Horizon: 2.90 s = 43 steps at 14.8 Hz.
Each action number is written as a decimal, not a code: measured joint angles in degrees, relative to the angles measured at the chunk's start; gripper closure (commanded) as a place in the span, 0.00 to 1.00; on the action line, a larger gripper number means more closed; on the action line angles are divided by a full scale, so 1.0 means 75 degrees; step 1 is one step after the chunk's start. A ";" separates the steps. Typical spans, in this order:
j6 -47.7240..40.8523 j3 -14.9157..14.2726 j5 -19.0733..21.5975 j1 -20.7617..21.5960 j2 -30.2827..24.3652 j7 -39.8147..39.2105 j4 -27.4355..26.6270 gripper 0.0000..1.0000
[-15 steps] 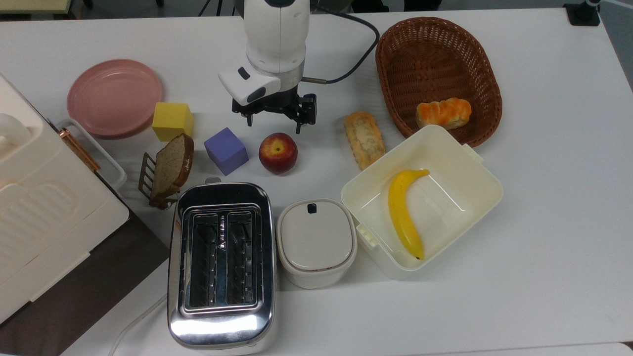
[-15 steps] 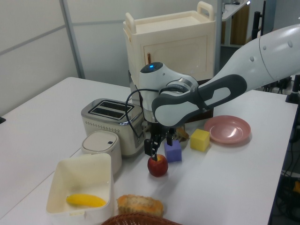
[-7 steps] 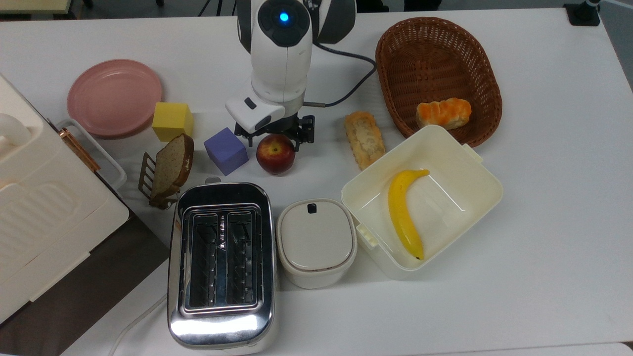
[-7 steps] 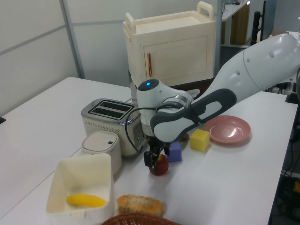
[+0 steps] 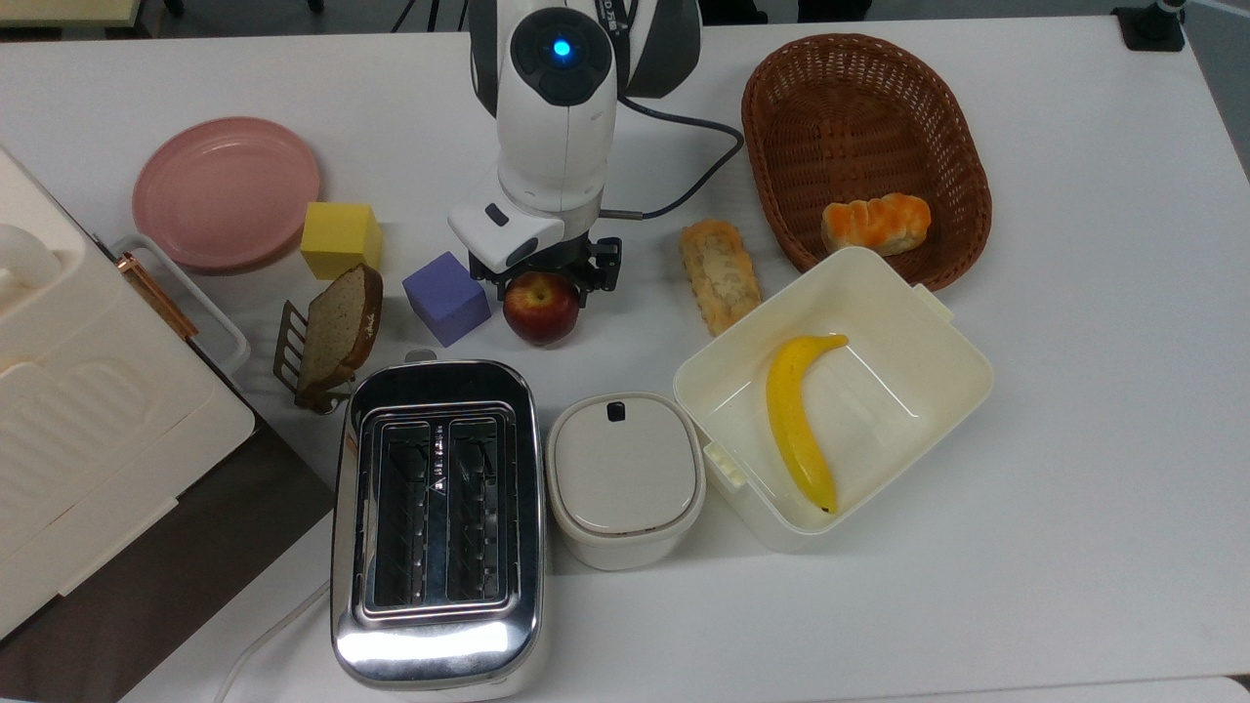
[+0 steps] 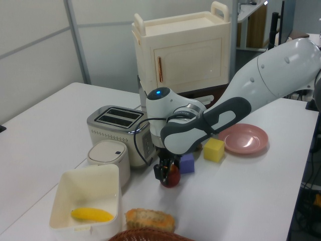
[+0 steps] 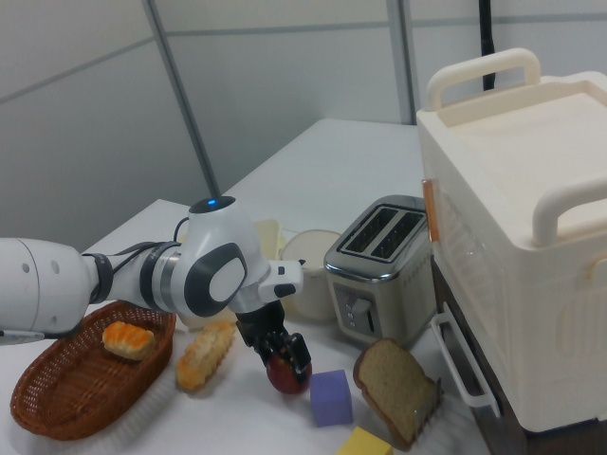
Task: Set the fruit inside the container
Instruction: 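Lift the red apple and carry it over the cream container, then lower the apple into the container beside the banana and release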
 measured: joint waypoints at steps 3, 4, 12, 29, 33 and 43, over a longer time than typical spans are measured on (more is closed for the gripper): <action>0.0000 0.0000 0.0000 0.0001 0.0007 0.0000 -0.0003 0.84; 0.0000 0.0000 0.0000 0.0001 0.0007 0.0000 -0.0003 0.84; -0.0123 0.0084 0.0005 0.0193 -0.0909 0.0143 0.0215 0.83; 0.0228 0.1034 -0.0618 0.1181 -0.0740 0.0757 0.1909 0.82; 0.0728 0.1072 -0.0969 0.1417 -0.0412 0.0757 0.1912 0.82; 0.1469 0.1300 -0.1637 0.1460 -0.0029 0.0757 0.1914 0.69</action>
